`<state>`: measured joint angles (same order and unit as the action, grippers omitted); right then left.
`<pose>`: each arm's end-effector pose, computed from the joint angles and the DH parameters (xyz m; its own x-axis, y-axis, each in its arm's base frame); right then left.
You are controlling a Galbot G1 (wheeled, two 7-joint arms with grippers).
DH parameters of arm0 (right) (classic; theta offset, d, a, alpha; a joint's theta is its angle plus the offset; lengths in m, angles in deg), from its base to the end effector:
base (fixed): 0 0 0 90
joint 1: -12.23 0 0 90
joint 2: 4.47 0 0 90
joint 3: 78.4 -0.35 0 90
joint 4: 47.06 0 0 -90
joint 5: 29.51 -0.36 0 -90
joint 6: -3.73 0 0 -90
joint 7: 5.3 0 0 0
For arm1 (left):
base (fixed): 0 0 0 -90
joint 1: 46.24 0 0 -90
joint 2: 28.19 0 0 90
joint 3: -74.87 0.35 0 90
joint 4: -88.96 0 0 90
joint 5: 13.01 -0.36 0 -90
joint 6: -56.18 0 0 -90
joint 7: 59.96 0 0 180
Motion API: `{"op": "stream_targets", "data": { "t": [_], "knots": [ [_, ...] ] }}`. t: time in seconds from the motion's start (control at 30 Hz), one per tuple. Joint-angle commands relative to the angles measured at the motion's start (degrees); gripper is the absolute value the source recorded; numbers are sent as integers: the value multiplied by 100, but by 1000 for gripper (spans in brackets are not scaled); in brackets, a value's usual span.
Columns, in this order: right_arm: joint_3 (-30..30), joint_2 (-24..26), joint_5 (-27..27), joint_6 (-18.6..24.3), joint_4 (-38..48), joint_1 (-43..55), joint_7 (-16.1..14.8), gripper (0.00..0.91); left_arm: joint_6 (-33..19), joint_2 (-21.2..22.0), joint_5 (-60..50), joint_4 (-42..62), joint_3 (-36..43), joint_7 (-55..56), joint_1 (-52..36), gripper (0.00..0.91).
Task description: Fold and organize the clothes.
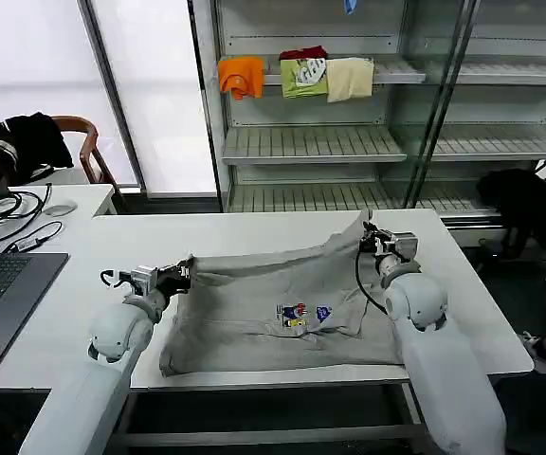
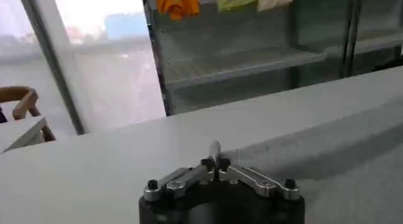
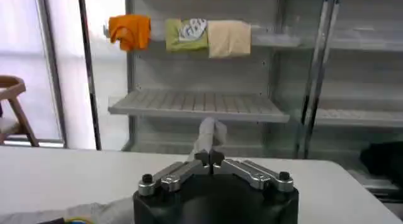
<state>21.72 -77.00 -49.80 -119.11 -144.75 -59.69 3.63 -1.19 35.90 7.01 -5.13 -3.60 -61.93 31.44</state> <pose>0.4291 -0.0308 -0.1826 -0.9814 -0.0559 0.1836 -0.0650 0.9969 -0.0439 0.4127 0.0772 -0.2406 -0.9143 0.1590 0.3724 0.2186 0.9680 0.1233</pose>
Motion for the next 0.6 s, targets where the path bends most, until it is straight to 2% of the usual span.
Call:
{"op": "stream_targets", "data": {
  "t": [0.03, 0.27, 0.6],
  "knots": [
    [-412, 97, -67, 27, -1107, -1104, 41, 0, -37, -89, -26, -810, -151, -12, 917, 20],
    [-724, 24, -52, 106, -1722, -2243, 149, 0, -66, -78, -140, -1058, -209, -53, 1392, 20],
    [-959, -122, 55, 285, -2122, -3266, 346, 0, -17, -121, -246, -1205, -298, -61, 1706, 20]
  ]
}}
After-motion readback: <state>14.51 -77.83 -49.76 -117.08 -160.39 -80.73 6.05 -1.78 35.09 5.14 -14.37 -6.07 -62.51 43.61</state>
